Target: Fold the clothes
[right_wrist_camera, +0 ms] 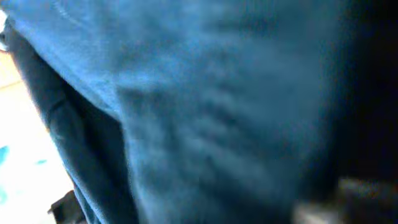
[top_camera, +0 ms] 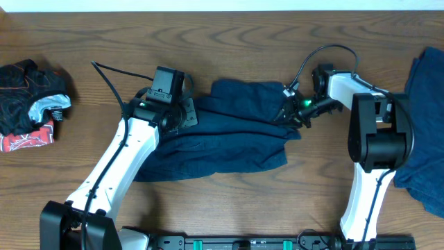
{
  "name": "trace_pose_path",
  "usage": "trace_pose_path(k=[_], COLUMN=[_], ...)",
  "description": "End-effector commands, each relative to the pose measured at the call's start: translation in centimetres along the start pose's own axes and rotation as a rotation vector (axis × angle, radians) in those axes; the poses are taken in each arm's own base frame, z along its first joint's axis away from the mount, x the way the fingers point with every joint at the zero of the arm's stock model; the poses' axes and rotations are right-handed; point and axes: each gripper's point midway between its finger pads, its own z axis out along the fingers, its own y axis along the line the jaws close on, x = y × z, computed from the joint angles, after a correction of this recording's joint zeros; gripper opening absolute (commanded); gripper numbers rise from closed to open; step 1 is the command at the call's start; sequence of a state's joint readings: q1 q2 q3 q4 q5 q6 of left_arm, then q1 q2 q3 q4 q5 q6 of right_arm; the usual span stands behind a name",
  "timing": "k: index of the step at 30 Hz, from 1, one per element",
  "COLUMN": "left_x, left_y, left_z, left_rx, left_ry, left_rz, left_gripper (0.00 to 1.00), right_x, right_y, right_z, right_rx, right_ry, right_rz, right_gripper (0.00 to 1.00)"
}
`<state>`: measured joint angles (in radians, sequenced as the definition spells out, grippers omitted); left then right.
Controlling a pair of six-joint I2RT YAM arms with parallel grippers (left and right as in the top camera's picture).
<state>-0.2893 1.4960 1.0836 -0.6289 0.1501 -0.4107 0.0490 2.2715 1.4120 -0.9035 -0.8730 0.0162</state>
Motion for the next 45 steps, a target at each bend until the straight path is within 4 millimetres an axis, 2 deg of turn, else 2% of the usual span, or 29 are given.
trace_pose_path(k=[1,5,8,12,16,21,25,29,34,41,45], left_x=[-0.2,0.1,0.3,0.3,0.3,0.3,0.3,0.3,0.3,0.3,0.3], left_y=[0.3,0.4,0.5,0.5,0.5,0.5,0.5,0.5,0.5,0.5,0.5], left_z=[-0.6,-0.6,-0.6,-0.6,-0.6,-0.6,-0.6,-0.6,-0.6,-0.6,-0.6], left_rx=[-0.008,-0.015,-0.018,-0.02,-0.019,-0.019,-0.019,-0.019,-0.018,-0.018,-0.018], left_ry=[-0.015,-0.002,0.005,0.007,0.007,0.007,0.007,0.006,0.004,0.004,0.004], left_rz=[0.014,0.012,0.011,0.011,0.01,0.007,0.007,0.007,0.007,0.008,0.008], left_gripper=[0.15,0.15,0.14,0.15,0.14,0.15,0.15,0.15,0.15,0.14,0.15], right_x=[1.7,0.5,-0.5,-1.3,-1.2,-0.3,0.4,1.0,1.6,1.1,1.0], right_y=[-9.0,-10.5,-11.3,-12.8,-14.0,-13.6,-10.8,-7.1,-2.4,5.0,8.9], right_z=[2.4,1.1,-1.3,-6.7,-13.8,-20.8,-24.3,-25.8,-26.2,-26.9,-25.8], right_rx=[0.35,0.409,0.417,0.44,0.438,0.442,0.467,0.491,0.505,0.521,0.531], right_ry=[0.074,0.006,-0.051,-0.161,-0.314,-0.482,-0.569,-0.571,-0.511,-0.507,-0.496], right_rz=[0.073,0.14,0.17,0.236,0.3,0.327,0.276,0.199,0.117,-0.035,-0.118], right_gripper=[0.01,0.01,0.02,0.02,0.02,0.02,0.01,0.01,0.01,0.01,0.01])
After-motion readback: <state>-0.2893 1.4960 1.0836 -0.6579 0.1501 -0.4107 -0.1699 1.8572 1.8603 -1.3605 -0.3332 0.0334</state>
